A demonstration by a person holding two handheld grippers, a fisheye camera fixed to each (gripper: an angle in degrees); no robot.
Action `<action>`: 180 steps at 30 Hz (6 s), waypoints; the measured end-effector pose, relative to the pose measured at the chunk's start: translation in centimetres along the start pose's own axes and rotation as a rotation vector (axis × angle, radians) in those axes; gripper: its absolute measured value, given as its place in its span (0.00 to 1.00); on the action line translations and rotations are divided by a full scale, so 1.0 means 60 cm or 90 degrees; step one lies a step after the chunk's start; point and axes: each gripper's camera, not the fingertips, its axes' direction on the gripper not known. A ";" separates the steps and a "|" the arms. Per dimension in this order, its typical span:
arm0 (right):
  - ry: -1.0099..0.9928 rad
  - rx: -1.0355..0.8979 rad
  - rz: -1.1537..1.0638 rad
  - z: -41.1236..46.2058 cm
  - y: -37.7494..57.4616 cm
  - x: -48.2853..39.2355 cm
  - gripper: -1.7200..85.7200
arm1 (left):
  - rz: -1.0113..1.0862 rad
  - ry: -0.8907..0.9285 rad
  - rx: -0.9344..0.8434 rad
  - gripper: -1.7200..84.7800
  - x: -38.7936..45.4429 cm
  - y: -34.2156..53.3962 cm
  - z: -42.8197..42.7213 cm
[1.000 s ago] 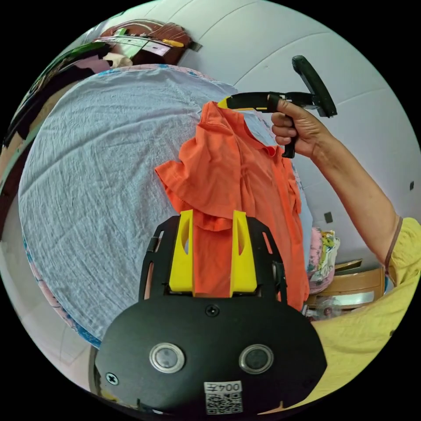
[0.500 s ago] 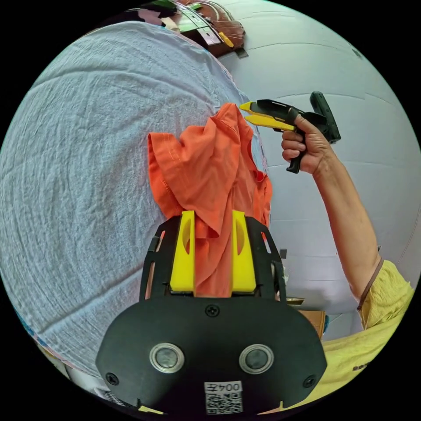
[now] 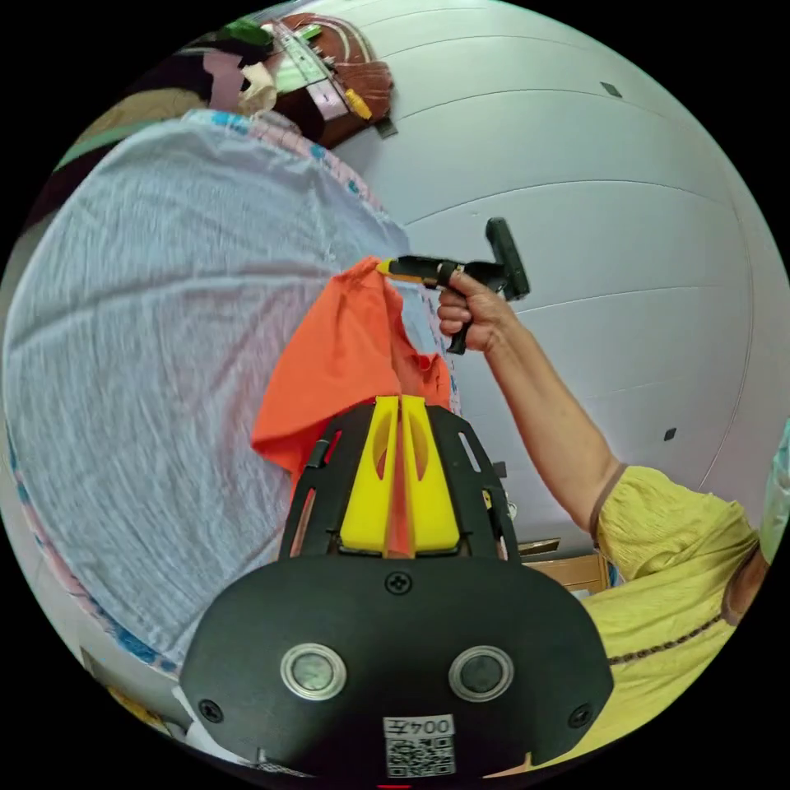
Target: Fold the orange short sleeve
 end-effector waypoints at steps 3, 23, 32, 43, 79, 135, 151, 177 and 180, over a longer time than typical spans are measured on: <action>-0.062 0.004 0.037 -0.009 -0.014 0.030 0.01 | 0.027 0.007 0.037 0.03 -0.011 -0.067 -0.066; -0.245 0.180 0.145 0.030 0.084 0.015 0.15 | -0.070 -0.137 -0.039 0.04 -0.214 -0.103 -0.045; 0.027 0.335 0.175 -0.063 0.507 0.040 0.13 | 0.195 -0.256 0.025 0.06 -0.006 0.026 0.033; 0.229 0.241 0.253 0.013 0.827 0.208 0.17 | 0.380 -0.171 -0.158 0.11 0.284 0.102 0.543; 0.010 0.205 0.328 -0.250 0.737 0.706 0.12 | 0.389 -0.345 -0.240 0.10 0.361 -0.024 1.326; 0.074 0.320 0.448 -0.250 0.773 0.745 0.03 | 0.426 -0.398 -0.254 0.04 0.353 0.131 1.531; -0.057 0.358 0.020 -0.283 0.621 0.526 0.11 | 0.406 -0.532 -0.156 0.07 0.235 -0.026 1.118; 0.127 0.013 -0.184 -0.081 0.181 0.369 0.06 | 0.555 -0.483 -0.338 0.12 0.219 -0.072 1.095; 0.136 0.049 -0.185 -0.080 0.198 0.366 0.03 | 0.589 -0.460 -0.335 0.09 0.230 -0.051 1.076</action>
